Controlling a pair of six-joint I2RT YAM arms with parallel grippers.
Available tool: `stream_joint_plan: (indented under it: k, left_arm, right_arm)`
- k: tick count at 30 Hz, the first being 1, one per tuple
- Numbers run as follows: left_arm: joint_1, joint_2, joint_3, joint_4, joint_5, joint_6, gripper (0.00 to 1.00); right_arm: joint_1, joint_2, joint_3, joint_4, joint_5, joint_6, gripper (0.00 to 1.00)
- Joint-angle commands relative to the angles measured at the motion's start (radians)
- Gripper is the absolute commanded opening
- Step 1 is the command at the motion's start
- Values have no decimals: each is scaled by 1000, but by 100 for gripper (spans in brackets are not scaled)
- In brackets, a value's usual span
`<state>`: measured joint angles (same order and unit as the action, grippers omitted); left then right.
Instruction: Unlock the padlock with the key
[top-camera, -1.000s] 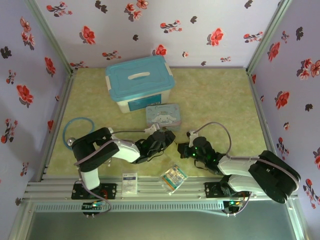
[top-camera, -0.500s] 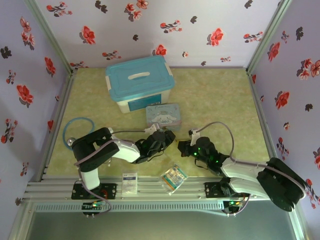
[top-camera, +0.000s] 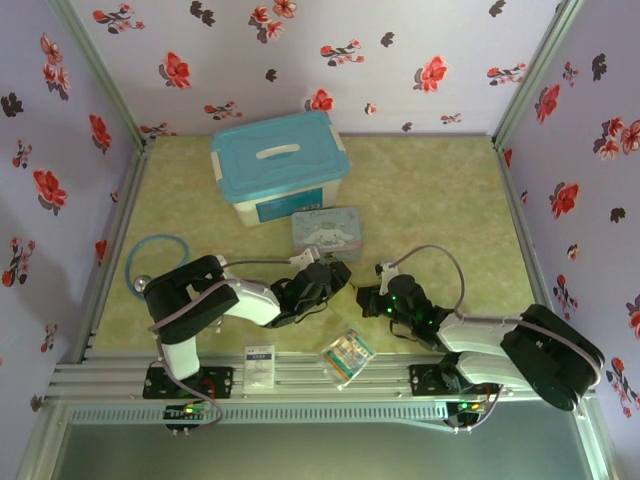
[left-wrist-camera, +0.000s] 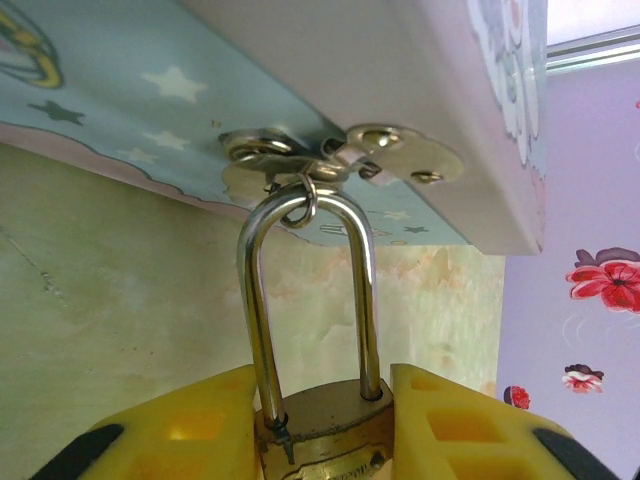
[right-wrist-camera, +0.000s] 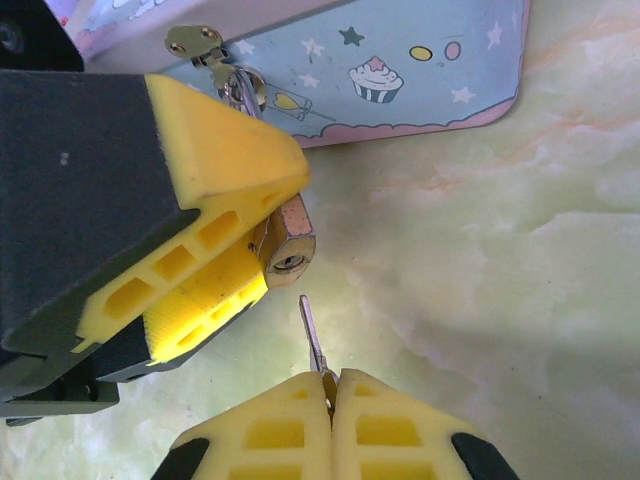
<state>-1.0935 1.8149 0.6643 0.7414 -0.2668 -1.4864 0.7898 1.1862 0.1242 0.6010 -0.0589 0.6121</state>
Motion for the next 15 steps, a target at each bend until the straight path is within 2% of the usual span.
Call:
stream_joint_plan:
  k: [1, 15]
  left_arm:
    - [-11, -16, 7, 76, -35, 40, 0]
    - [-13, -17, 31, 45, -31, 62, 0]
  right_arm:
    - [-12, 10, 2, 36, 2, 3, 0]
    - [-35, -2, 4, 63, -38, -8, 0]
